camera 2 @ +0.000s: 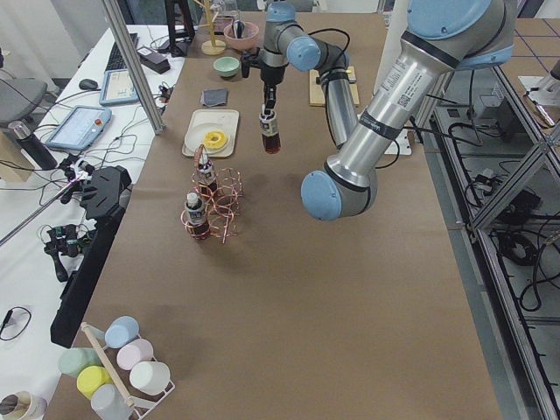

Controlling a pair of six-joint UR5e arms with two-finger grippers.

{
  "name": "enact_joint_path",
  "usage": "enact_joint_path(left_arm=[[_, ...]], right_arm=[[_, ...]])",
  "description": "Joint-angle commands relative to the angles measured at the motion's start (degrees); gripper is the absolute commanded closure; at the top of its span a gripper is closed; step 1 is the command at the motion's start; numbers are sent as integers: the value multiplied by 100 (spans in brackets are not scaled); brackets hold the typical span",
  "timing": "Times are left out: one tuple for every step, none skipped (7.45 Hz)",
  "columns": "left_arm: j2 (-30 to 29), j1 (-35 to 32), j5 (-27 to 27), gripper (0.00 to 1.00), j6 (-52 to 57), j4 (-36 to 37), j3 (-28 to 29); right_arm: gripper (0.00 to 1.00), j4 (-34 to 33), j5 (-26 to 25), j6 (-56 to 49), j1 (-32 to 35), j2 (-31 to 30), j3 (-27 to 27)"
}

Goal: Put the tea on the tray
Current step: 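Lift the tea bottle out of the rack with the left gripper toward table center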

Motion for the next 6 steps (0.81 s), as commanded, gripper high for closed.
enact_joint_path(left_arm=[[-690, 1317, 667, 100, -1271, 88, 211], [-1031, 1669, 999, 100, -1449, 97, 533], [-1138, 1925, 1151, 100, -1564, 88, 685], [-1261, 2145, 1413, 100, -1591, 71, 782], [-1306, 2356, 1677, 100, -1609, 45, 1009], [-1315, 2393, 1723, 100, -1722, 9, 1037]], right_arm=[[0, 8, -15, 88, -215, 311, -26], [0, 8, -15, 114, -250, 355, -17], [0, -1, -15, 149, -268, 364, -43], [0, 8, -15, 333, -268, 364, -61], [0, -1, 12, 378, -268, 347, -53], [0, 8, 38, 370, -268, 294, -61]])
